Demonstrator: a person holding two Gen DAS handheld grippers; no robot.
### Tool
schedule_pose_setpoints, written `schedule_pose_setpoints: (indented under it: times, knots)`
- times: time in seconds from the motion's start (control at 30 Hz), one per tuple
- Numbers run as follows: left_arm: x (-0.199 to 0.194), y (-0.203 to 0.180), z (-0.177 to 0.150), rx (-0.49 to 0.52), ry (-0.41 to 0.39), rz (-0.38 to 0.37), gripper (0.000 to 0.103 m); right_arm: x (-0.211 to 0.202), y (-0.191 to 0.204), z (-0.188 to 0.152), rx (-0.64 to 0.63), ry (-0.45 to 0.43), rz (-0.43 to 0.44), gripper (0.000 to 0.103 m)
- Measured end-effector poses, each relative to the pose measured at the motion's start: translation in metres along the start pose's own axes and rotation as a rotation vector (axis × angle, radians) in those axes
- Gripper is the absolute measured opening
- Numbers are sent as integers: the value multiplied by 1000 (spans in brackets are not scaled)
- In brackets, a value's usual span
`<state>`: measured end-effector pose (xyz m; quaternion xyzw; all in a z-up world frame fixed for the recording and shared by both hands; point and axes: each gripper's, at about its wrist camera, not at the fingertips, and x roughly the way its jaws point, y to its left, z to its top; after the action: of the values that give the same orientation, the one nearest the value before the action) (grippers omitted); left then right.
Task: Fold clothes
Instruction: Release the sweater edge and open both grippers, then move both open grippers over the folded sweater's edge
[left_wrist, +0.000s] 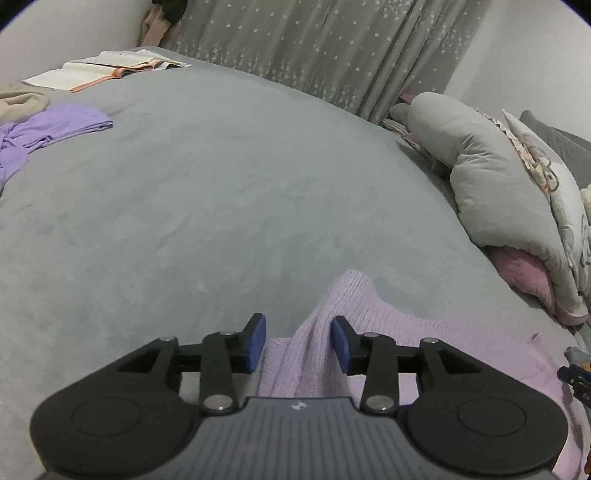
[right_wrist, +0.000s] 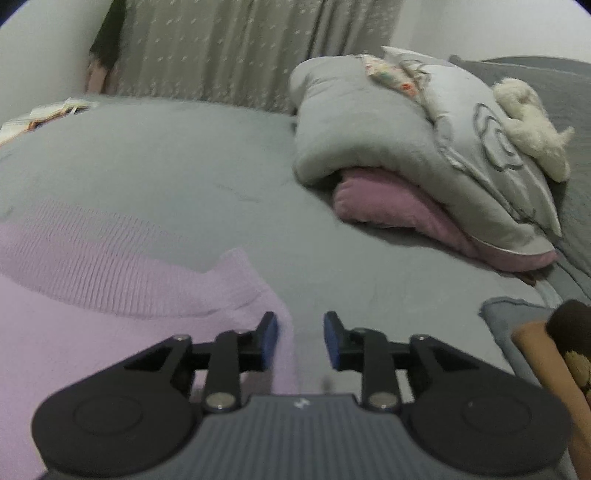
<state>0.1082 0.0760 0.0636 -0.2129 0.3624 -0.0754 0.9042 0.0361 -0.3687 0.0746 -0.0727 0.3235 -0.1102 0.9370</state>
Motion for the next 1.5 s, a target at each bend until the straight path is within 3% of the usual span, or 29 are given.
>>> schedule_pose_setpoints:
  times: [0.13, 0.3, 0.47, 0.73, 0.93, 1.17, 1.3, 1.4, 1.43, 1.5]
  knots:
    - [-13, 12, 4, -85, -3, -27, 53, -12, -16, -1, 53, 3, 28, 35]
    - [-35, 34, 4, -184, -18, -67, 55, -30, -32, -4, 105, -2, 71, 50]
    - [-54, 32, -23, -104, 17, -53, 58, -56, -41, -15, 130, -2, 138, 76]
    - [-91, 38, -75, -75, 69, -70, 60, -93, -61, -51, 174, 47, 262, 90]
    - [-102, 30, -86, -55, 75, -104, 60, -92, -85, -76, 280, 123, 335, 90]
    - [-97, 20, -90, -42, 82, -113, 64, -85, -104, -86, 409, 149, 407, 90]
    - [-91, 19, -92, -51, 94, -105, 64, -79, -92, -85, 369, 162, 423, 89]
    - [-87, 18, -96, -47, 95, -98, 64, -73, -79, -84, 325, 176, 435, 74]
    - [-86, 17, -98, -37, 96, -95, 64, -71, -75, -84, 322, 184, 443, 63]
    - [-83, 16, -100, -21, 98, -91, 64, -68, -70, -83, 317, 187, 442, 57]
